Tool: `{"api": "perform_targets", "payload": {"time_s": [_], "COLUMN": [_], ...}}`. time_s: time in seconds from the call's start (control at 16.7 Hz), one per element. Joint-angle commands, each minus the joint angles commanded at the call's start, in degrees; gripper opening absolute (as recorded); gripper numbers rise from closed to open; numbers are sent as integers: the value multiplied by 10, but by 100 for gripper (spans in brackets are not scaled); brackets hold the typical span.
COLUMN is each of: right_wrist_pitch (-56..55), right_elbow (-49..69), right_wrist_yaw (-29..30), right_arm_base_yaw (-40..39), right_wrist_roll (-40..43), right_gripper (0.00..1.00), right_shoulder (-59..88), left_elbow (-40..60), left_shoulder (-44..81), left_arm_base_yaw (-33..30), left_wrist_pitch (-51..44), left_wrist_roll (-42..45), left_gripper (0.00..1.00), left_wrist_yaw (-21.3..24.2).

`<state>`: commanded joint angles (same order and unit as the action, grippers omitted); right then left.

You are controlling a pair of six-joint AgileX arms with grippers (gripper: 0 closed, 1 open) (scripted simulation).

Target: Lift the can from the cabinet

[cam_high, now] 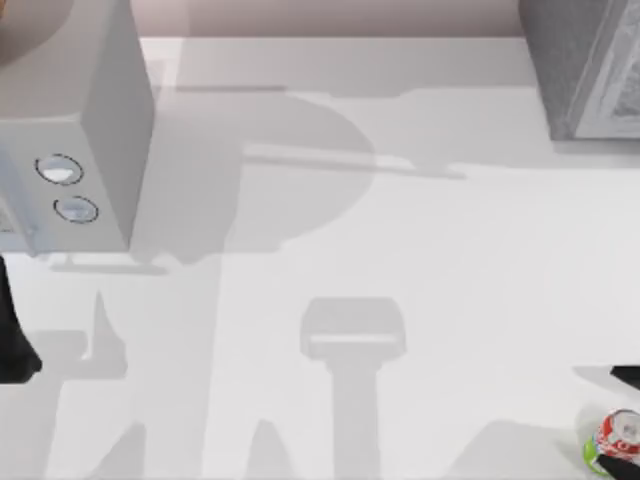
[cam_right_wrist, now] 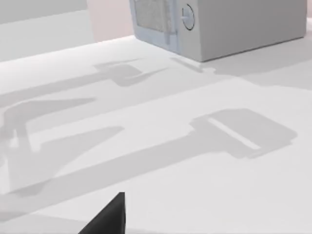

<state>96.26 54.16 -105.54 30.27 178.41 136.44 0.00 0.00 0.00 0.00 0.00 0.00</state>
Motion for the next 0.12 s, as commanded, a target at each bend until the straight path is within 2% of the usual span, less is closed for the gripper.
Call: {"api": "perform_targets", "payload": {"time_s": [0.12], "right_wrist_pitch": [0], "right_elbow": [0], "right_wrist_yaw": [0], "right_arm_base_yaw": [0], "right_wrist_roll": [0], "right_gripper": [100], "right_shoulder": [0], "left_elbow": [0], "left_shoulder": [0], "left_arm_base_yaw": [0], "left_wrist_pitch": [0], "left_wrist_roll": [0], "left_gripper": [100], "left_wrist_yaw": [0]}}
